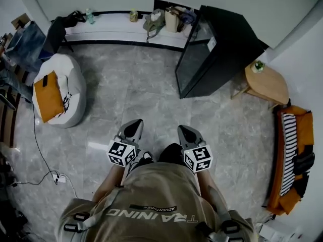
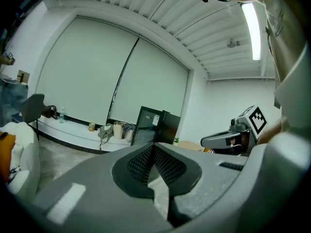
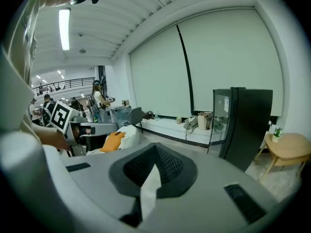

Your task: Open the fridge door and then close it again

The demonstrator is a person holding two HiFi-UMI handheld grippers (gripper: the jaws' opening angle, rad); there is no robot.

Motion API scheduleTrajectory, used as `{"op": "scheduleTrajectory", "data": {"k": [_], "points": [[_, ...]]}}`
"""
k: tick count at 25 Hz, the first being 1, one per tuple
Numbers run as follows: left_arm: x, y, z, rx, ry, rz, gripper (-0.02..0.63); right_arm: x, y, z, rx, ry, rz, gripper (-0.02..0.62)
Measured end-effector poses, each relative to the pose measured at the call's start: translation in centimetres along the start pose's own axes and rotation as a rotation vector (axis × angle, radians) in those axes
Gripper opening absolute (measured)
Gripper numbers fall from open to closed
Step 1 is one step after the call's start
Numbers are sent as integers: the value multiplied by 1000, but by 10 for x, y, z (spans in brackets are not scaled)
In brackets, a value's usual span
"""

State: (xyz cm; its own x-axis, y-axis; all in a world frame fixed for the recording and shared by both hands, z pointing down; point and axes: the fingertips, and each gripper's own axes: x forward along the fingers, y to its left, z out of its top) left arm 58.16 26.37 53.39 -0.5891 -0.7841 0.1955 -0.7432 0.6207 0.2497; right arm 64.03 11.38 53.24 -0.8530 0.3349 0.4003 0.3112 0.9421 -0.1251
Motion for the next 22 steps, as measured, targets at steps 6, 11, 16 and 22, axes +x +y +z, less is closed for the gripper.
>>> {"op": "scheduleTrajectory", "data": {"k": [6, 11, 16, 22], "points": [[22, 36, -9, -63, 34, 44, -3, 39, -8, -4, 48, 22, 33, -5], [63, 57, 12, -34, 60, 33, -3, 89, -36, 4, 57, 49, 59, -5], [114, 78, 45, 8, 107, -4, -3, 129, -78, 32, 100, 32, 25, -5], [208, 76, 90, 11, 116, -39, -4, 165, -150, 63, -1, 17, 34, -5]]}}
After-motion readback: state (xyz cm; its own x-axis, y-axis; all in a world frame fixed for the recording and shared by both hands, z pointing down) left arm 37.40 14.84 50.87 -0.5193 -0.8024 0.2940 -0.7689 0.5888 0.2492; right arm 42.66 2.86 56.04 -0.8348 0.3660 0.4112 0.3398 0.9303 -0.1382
